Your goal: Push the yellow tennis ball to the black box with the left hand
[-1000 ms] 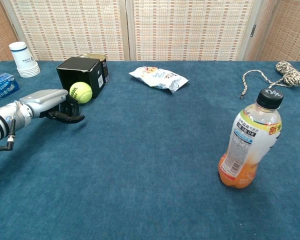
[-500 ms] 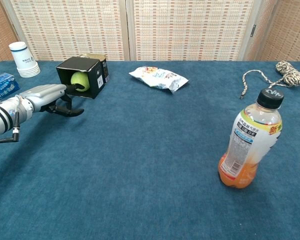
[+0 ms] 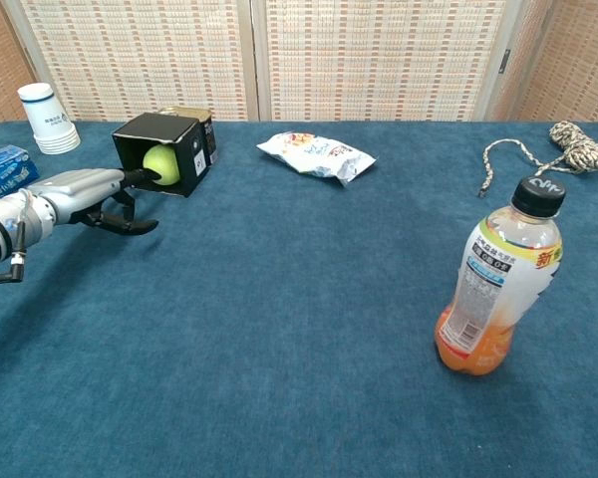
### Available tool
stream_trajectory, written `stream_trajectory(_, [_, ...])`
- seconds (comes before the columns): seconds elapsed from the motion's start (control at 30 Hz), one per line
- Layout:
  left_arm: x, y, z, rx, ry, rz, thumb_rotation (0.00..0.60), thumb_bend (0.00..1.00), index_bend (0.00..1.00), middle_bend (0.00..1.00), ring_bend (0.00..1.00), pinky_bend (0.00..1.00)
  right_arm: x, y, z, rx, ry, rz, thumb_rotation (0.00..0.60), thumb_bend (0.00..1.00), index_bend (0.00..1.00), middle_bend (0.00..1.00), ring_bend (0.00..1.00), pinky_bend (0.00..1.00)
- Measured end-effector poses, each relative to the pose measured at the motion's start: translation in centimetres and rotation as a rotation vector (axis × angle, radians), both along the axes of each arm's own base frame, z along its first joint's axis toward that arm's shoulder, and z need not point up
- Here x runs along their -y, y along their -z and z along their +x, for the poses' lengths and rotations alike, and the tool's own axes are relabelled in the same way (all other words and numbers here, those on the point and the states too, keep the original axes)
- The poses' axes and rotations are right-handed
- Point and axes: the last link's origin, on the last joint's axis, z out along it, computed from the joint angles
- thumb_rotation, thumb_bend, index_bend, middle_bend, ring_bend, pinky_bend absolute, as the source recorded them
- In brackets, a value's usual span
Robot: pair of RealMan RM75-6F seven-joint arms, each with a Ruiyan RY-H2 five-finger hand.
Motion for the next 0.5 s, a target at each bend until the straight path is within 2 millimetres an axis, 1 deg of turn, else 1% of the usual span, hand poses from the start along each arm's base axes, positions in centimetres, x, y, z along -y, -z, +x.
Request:
stream_trajectory(0.33, [0.6,-1.1,-0.6,-0.011,-0.012,0.011,0.153,0.28,0.0,0.0,0.0,0.0,-0.3,-0.1,0.1,0.006,-0.015,-0.004,0.534,0.0,0.0,0.0,0.0,0.0])
stream_trajectory(0.5, [1.5,-2.4,-1.5,-0.009,-0.015,0.029,0.152,0.28,0.0,0.0,0.0,0.0,-0.3,-0.3,0.1,0.015,-0.016,-0.005,0.534,0.0,0.0,0.0,0.0,0.0])
